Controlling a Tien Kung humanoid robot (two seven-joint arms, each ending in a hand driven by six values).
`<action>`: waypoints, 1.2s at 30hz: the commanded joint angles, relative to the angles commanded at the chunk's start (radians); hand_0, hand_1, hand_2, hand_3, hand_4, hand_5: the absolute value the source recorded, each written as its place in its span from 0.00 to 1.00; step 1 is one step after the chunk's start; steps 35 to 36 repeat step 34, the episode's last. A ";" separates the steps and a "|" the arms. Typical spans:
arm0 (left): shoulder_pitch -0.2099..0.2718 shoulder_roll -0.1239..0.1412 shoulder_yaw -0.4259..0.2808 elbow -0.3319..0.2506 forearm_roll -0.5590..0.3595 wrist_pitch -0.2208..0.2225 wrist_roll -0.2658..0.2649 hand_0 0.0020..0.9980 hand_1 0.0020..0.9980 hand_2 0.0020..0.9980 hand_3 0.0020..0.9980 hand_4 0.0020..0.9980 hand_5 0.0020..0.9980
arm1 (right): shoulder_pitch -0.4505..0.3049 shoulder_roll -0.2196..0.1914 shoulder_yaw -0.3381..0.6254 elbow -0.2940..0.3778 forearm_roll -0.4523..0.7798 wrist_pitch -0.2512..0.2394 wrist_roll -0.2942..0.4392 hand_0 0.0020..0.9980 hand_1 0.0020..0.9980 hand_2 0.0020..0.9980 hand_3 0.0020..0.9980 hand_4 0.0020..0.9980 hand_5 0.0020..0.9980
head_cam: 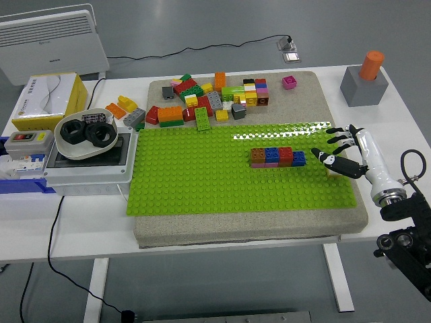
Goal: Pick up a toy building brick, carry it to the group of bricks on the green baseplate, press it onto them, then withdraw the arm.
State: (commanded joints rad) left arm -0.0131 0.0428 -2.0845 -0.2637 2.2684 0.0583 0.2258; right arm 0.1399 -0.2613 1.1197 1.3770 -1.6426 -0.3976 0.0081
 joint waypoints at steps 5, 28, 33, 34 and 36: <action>0.000 0.000 -0.001 -0.001 -0.001 0.000 0.001 0.77 0.71 0.61 0.47 0.64 0.33 | -0.008 0.006 0.030 -0.004 0.009 -0.003 0.007 0.69 0.50 0.59 0.59 0.87 0.31; 0.005 -0.016 0.009 -0.004 -0.022 -0.008 0.011 0.77 0.71 0.61 0.48 0.62 0.35 | -0.022 0.008 0.115 -0.004 0.009 -0.007 0.012 0.69 0.60 0.63 0.58 0.86 0.31; 0.008 -0.016 0.011 -0.002 -0.018 -0.034 0.025 0.77 0.71 0.62 0.49 0.61 0.36 | -0.020 0.010 0.119 -0.006 0.000 -0.007 0.009 0.69 0.62 0.64 0.57 0.86 0.31; 0.009 -0.014 0.009 -0.001 -0.015 -0.044 0.031 0.77 0.71 0.62 0.49 0.61 0.36 | -0.019 0.013 0.118 -0.006 -0.004 -0.007 0.007 0.69 0.62 0.64 0.57 0.86 0.31; 0.009 -0.014 0.009 -0.001 -0.015 -0.044 0.031 0.77 0.71 0.62 0.49 0.61 0.36 | -0.019 0.013 0.118 -0.006 -0.004 -0.007 0.007 0.69 0.62 0.64 0.57 0.86 0.31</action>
